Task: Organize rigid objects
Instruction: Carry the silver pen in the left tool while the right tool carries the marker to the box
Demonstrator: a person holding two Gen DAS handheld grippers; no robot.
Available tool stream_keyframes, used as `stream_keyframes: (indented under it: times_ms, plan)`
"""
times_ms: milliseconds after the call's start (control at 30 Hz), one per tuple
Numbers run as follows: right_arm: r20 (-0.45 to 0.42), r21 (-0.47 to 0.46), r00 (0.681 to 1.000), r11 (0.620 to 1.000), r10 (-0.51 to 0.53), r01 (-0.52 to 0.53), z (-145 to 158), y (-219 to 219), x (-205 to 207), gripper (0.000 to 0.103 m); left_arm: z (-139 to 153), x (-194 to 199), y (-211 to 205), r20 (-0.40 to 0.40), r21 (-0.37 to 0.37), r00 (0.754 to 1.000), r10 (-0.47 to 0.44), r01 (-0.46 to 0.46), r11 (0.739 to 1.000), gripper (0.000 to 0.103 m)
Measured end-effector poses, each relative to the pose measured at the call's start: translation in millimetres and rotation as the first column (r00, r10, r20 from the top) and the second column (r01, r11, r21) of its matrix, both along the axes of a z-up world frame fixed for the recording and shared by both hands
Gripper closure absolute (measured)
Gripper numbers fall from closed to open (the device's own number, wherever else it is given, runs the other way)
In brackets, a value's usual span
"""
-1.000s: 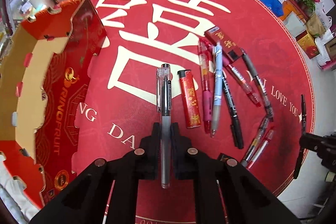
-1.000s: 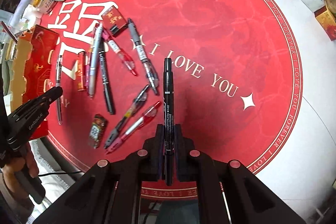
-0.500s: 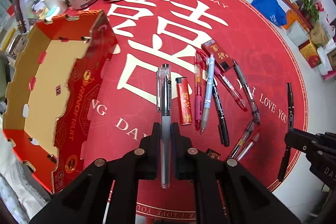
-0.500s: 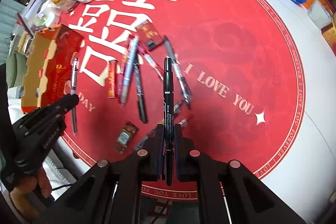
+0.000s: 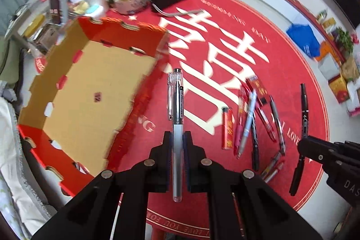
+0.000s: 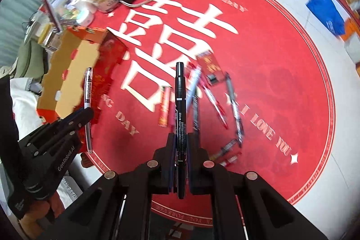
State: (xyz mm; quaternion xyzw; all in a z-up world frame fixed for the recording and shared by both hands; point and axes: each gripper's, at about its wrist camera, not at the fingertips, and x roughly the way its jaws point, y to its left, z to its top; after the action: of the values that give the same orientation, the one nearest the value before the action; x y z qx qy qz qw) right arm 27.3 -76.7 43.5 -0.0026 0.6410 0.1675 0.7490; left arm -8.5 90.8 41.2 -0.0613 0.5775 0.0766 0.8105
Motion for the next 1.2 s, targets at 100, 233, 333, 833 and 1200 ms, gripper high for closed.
stream_keyframes:
  times_ms: [100,233,333,833,1200]
  plan:
    - [0.023,0.021,0.999,0.999,0.035,-0.035,9.5,23.3,5.4,0.093,12.7,-2.9,19.6,0.031,0.005,0.999,0.044,-0.044,0.999,0.093]
    - [0.054,0.039,0.993,0.993,0.106,-0.108,19.2,60.0,12.6,0.093,26.6,-7.7,52.5,0.068,0.017,0.991,0.119,-0.121,0.993,0.093]
    - [0.071,0.060,0.985,0.985,0.156,-0.160,25.1,89.9,17.6,0.093,33.7,-11.5,79.6,0.098,0.031,0.981,0.165,-0.168,0.985,0.093]
    - [0.101,0.110,0.933,0.928,0.346,-0.356,26.2,227.7,21.6,0.093,22.3,-34.4,181.0,0.087,0.064,0.907,0.412,-0.418,0.906,0.093]
    - [0.094,0.072,0.929,0.928,0.359,-0.366,6.7,255.0,38.2,0.093,0.4,-29.2,198.7,0.051,0.060,0.888,0.456,-0.459,0.887,0.093]
